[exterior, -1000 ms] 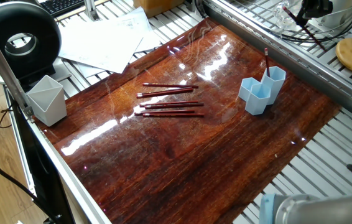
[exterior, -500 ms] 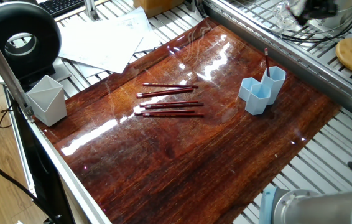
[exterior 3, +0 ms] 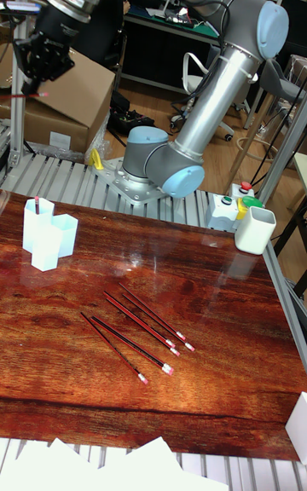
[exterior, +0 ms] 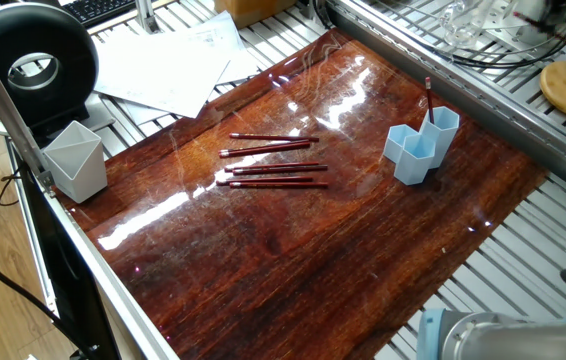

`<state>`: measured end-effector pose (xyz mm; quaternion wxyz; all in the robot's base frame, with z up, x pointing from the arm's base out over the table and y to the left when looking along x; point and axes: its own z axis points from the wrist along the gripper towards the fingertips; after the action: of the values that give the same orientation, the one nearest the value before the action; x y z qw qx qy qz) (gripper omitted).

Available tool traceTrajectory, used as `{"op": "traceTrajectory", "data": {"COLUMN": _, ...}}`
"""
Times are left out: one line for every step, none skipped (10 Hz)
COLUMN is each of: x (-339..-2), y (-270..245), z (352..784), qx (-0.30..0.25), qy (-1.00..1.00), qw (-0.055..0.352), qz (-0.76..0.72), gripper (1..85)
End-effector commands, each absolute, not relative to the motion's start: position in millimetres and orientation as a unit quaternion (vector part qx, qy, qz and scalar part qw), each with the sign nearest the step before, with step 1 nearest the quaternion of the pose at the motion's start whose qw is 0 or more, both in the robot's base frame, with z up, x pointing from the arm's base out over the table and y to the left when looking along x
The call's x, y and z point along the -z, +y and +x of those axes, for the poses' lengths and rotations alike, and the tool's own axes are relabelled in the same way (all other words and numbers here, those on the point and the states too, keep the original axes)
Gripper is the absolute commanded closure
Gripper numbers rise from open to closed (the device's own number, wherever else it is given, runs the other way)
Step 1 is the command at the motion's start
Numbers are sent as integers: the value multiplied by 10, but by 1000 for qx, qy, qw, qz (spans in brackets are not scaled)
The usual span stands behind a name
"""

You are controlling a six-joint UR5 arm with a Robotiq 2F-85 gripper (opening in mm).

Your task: Put the pen into the pen holder

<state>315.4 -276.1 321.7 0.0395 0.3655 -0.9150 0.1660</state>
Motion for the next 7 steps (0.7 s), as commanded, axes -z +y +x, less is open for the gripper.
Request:
{"op": "traceTrajectory", "data": {"x": -3282, "y": -2899, "z": 3075, "qx": -187, "qy": -915, "qw": 60, "qz": 352, "gripper": 847}}
{"op": "traceTrajectory", "data": {"x": -3275, "y": -2880, "z": 3087, "qx": -185, "qy": -915, "qw": 57, "qz": 354, "gripper": 847}}
{"op": "traceTrajectory", "data": {"x": -3272, "y": -2873, "z": 3087, "qx": -183, "qy": -916, "qw": 56, "qz": 353, "gripper": 847}}
{"op": "traceTrajectory", "data": {"x": -3303, "y": -2946, "z": 3067, "qx": -196, "qy": -914, "qw": 65, "qz": 350, "gripper": 847}}
{"op": "traceTrajectory", "data": {"x": -3312, "y": -2969, "z": 3027, "qx": -197, "qy": -912, "qw": 74, "qz": 352, "gripper": 847}}
{"op": "traceTrajectory", "data": {"x": -3288, "y": -2914, "z": 3010, "qx": -185, "qy": -911, "qw": 75, "qz": 360, "gripper": 847}}
{"op": "traceTrajectory", "data": {"x": -3267, "y": -2862, "z": 2990, "qx": -174, "qy": -912, "qw": 75, "qz": 364, "gripper": 847}}
